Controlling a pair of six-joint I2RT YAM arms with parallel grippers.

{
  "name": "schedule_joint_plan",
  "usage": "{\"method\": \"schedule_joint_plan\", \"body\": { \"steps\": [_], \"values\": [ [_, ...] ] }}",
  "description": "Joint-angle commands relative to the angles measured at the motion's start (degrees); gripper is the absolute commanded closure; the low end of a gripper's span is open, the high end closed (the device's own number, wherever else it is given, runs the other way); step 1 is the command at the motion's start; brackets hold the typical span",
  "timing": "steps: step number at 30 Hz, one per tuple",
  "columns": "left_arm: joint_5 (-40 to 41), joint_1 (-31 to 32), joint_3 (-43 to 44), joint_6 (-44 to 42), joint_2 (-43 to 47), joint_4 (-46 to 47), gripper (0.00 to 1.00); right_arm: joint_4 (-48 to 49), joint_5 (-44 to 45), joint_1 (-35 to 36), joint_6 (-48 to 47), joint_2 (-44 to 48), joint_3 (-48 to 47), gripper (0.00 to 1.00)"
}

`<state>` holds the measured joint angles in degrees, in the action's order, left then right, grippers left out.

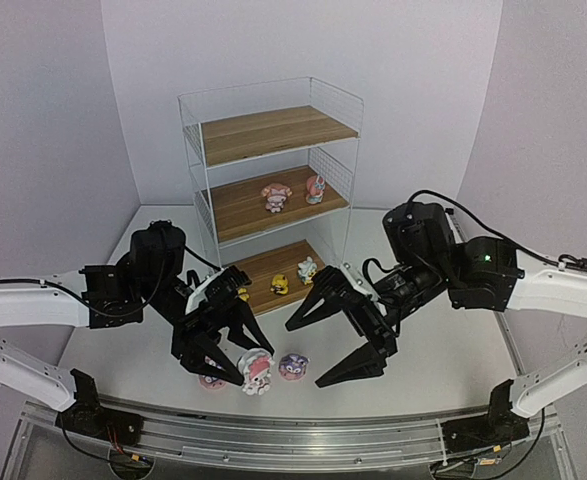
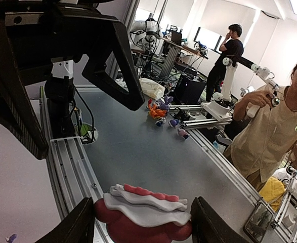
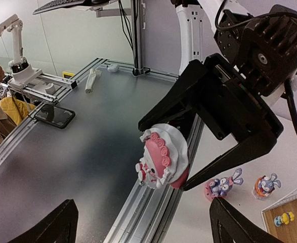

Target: Place and organize the plastic toys onto the shelf

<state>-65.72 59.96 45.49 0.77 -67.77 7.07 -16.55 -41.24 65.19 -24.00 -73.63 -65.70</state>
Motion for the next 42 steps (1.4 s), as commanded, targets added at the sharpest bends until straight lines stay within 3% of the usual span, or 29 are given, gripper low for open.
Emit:
{"method": "schedule_joint_plan", "body": {
  "steps": [1, 10, 18, 22, 25, 30, 34, 38, 42],
  "values": [
    [-3.73, 0.07, 4.65, -1.32, -1.95, 1.7, 1.0, -4.24, 6.22, 2.54, -6.92, -3.25, -5.57, 0.14],
    [2.58, 0.06, 4.98, 4.61, -3.83, 4.27, 1.0, -3.59, 33.88, 11.47, -11.76, -3.76, -6.24, 0.24],
    [13.47, 0.05, 1.0, 13.01, 0.0, 9.7, 1.0, 7.06, 43.27, 14.34, -9.73, 0.11, 0.16, 0.25],
    [18.38, 0.06, -2.06, 15.48, 3.12, 12.57, 1.0, 9.31, 48.21, 15.55, -7.98, 0.69, 1.68, 0.21],
    [22.5, 0.06, -3.69, 19.02, 5.82, 14.62, 1.0, 10.12, 51.35, 18.85, -11.93, 0.7, 3.6, 0.15],
    [20.73, 0.06, -5.6, 25.32, 7.32, 18.53, 1.0, 14.67, 63.45, 22.82, -18.31, -1.7, 4.29, 0.1],
    [21.85, 0.06, -6.08, 26.42, 7.25, 17.38, 1.0, 22.63, 64.74, 23.56, -21.22, -1.39, 7.3, 0.09],
    [20.57, 0.06, -7.07, 26.19, 7.61, 18.72, 1.0, 23.65, 63.47, 23.88, -21.07, -0.39, 8.01, 0.08],
    [22.55, 0.06, -7.79, 21.64, 9.31, 16.78, 1.0, 22.0, 59.78, 23.85, -7.99, 3.98, 9.04, 0.05]
  ]
}}
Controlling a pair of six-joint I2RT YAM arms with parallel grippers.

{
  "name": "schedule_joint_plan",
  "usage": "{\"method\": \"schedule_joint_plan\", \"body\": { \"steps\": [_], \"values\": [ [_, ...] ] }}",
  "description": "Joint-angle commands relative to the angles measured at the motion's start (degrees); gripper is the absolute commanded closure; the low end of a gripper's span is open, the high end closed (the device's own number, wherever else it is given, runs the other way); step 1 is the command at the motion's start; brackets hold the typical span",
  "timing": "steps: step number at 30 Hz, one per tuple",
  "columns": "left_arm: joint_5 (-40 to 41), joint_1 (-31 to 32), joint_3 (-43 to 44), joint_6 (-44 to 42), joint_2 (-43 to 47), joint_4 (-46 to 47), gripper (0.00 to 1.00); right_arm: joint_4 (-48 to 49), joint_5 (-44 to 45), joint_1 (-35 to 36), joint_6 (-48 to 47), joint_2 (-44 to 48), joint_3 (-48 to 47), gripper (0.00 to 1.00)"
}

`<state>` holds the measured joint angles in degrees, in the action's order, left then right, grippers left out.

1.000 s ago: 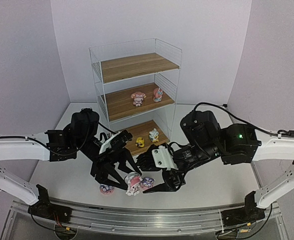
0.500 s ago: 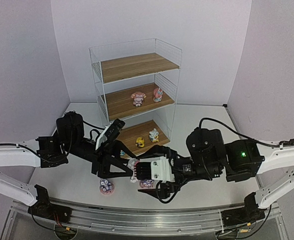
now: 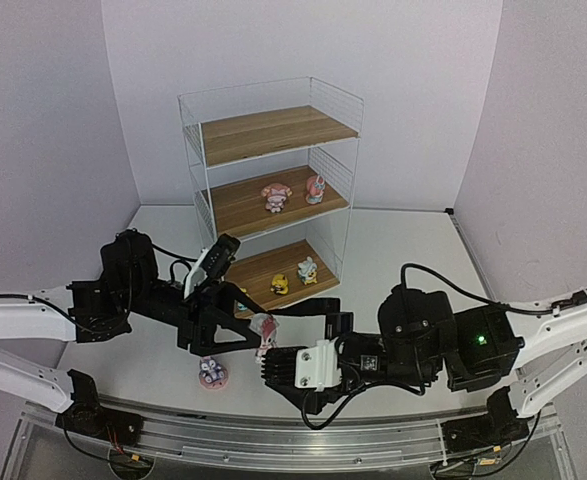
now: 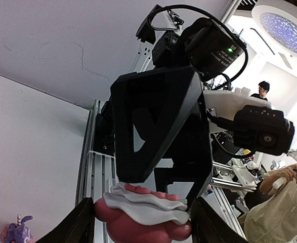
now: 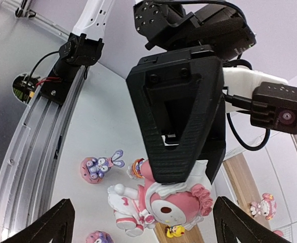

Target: Place and organize the plastic toys onto the shelf

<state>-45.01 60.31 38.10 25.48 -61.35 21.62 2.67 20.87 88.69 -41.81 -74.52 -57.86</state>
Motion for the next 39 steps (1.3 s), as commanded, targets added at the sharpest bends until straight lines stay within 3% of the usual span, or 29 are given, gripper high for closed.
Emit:
{"method": "schedule_joint_plan", "body": {
  "steps": [1, 6, 10, 17, 32, 39],
  "values": [
    [2.62, -0.28, -0.63, -3.86, 3.57, 2.06, 1.0, 2.78, -3.88, 0.35, 13.86, 6.55, 2.31, 0.03],
    [6.68, -0.28, -0.53, -7.62, 5.86, -0.09, 1.0, 3.22, 1.96, 0.37, 37.9, 10.66, 5.19, 0.03],
    [6.52, -0.29, 1.47, -9.18, 4.77, -2.49, 1.0, 3.36, 2.73, 0.37, 48.02, 10.11, 4.78, 0.08],
    [4.66, -0.3, 3.09, -8.28, 1.15, 0.06, 1.0, 3.31, 4.67, 0.36, 51.05, 2.91, -0.32, 0.19],
    [2.12, -0.28, 2.89, -7.48, 1.37, 1.82, 1.0, 3.39, 11.47, 0.13, 53.6, -3.36, -3.91, 0.33],
    [0.99, -0.28, 2.26, -7.11, 1.68, 3.27, 1.0, 3.39, 6.93, -1.31, 56.36, -4.05, -4.36, 0.43]
  ]
}}
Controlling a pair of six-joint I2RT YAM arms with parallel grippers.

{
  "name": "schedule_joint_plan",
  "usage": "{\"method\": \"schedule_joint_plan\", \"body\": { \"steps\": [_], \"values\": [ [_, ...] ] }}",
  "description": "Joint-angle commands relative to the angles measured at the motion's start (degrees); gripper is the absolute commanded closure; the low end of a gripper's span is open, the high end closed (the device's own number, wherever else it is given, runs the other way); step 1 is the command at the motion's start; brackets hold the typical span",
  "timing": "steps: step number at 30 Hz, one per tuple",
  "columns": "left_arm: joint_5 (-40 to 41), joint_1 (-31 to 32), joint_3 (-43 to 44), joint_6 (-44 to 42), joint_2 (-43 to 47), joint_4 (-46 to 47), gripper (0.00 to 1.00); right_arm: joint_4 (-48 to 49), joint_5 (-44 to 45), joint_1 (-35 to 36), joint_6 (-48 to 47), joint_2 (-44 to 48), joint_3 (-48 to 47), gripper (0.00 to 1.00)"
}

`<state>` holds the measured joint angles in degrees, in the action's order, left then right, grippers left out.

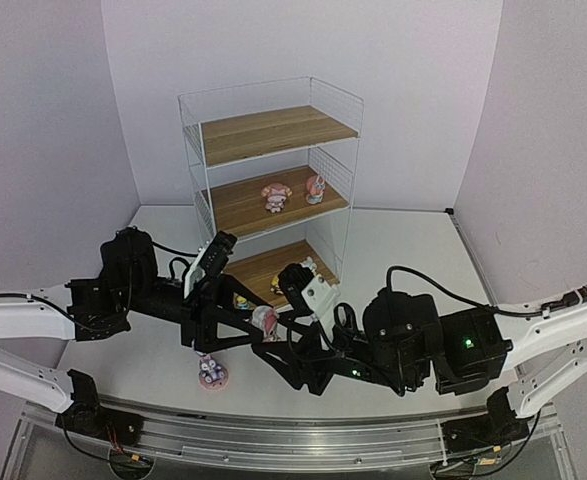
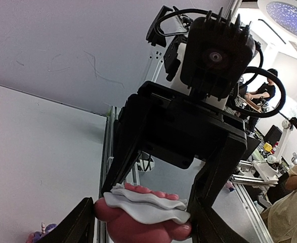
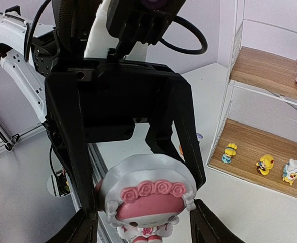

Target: Place and organize the plastic toys onto the shelf

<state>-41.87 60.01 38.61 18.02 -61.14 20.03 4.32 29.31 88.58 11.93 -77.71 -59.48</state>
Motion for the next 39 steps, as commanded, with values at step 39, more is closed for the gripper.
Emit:
{"method": "schedule_joint_plan", "body": {
  "steps": [39],
  "values": [
    [2.92, 0.02, 1.11, -1.61, 1.84, 1.93, 1.0, 7.64, -1.38, -2.74, 5.19, 1.72, 1.5, 0.39]
  ]
}}
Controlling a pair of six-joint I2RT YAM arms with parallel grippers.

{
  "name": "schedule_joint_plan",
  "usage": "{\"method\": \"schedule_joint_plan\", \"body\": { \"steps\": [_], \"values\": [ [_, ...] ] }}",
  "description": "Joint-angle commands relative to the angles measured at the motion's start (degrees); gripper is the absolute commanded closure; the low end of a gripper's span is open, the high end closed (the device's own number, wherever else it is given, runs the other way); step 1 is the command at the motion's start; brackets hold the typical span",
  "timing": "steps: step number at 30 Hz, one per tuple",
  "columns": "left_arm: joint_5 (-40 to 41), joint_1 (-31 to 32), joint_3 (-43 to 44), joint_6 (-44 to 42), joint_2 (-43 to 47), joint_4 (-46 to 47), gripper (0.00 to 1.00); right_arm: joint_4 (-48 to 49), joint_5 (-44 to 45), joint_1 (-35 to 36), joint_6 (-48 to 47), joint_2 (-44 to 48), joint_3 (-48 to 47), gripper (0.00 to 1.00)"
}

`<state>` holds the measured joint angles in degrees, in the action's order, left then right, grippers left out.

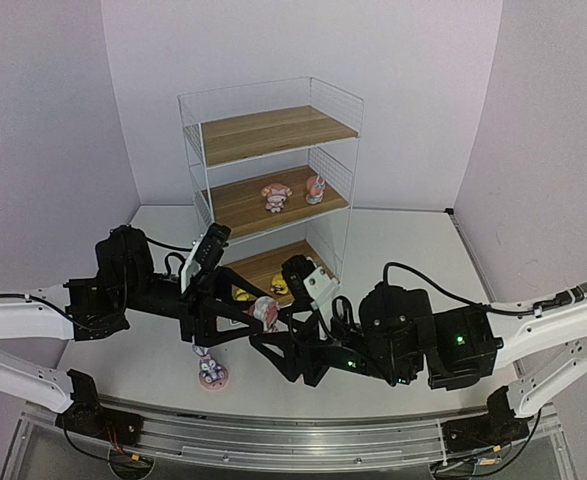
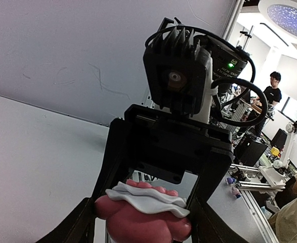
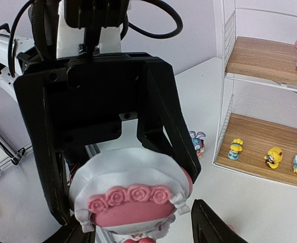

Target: Place and organize the plastic toys onto the shelf

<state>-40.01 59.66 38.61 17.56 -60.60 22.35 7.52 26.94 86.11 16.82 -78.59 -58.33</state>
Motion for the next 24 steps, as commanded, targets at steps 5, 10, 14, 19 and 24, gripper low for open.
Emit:
{"method": "schedule_joint_plan", "body": {
  "steps": [5, 10, 14, 19, 24],
  "values": [
    [0.51, 0.39, 1.52, -1.07, 0.43, 0.18, 1.0, 4.43, 1.04, -0.26, -0.1, 1.2, -0.76, 0.56],
    [0.2, 0.37, 1.64, -0.96, -0.02, 0.56, 1.0, 4.43, 2.3, -0.28, -0.17, 1.02, -1.22, 0.9],
    [2.09, 0.37, 2.43, -0.95, 0.79, -1.64, 0.45, 4.43, 4.87, -0.28, -0.15, 2.07, -0.4, 0.99],
    [10.24, 0.37, 4.43, -0.73, 4.39, -8.38, 0.0, 4.45, 7.59, -1.53, -1.53, 1.76, -0.22, 1.0],
    [32.09, 0.37, 7.22, 4.5, 10.46, -20.74, 0.0, 5.85, 0.74, -10.32, -0.73, -1.85, -2.11, 1.0]
  ]
}}
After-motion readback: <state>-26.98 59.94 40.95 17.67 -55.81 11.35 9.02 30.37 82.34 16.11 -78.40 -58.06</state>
